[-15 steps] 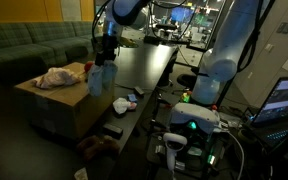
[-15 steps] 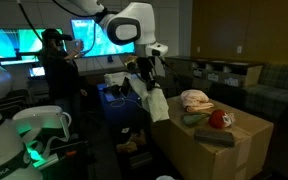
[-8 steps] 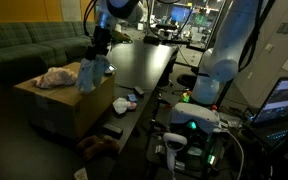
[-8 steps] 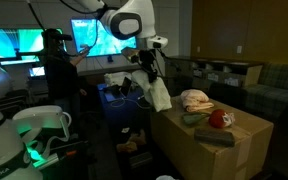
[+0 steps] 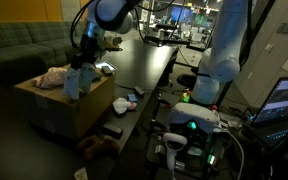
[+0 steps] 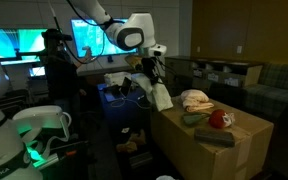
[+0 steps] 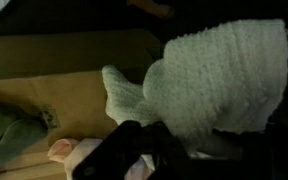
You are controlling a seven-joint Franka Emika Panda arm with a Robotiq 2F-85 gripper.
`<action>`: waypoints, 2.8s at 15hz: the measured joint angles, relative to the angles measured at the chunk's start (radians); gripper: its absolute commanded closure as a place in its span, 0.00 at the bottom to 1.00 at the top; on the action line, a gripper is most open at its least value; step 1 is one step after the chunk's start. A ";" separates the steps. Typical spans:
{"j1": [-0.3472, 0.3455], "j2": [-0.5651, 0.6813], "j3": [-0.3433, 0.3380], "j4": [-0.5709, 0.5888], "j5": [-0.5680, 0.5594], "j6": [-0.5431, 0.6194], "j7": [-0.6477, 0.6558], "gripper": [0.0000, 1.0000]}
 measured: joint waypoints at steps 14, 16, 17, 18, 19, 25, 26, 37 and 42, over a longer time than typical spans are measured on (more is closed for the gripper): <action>0.022 0.183 -0.006 0.065 -0.068 0.242 0.105 0.95; 0.038 0.214 -0.031 0.073 -0.113 0.262 0.144 0.95; 0.049 0.229 -0.048 0.078 -0.137 0.269 0.166 0.95; 0.062 0.243 -0.067 0.084 -0.160 0.277 0.189 0.95; 0.077 0.257 -0.089 0.090 -0.182 0.285 0.214 0.95; 0.184 0.322 -0.224 0.140 -0.289 0.303 0.359 0.94; 0.200 0.329 -0.242 0.146 -0.299 0.303 0.378 0.94; 0.285 0.353 -0.350 0.186 -0.373 0.254 0.468 0.24; 0.285 0.329 -0.351 0.206 -0.415 0.221 0.469 0.00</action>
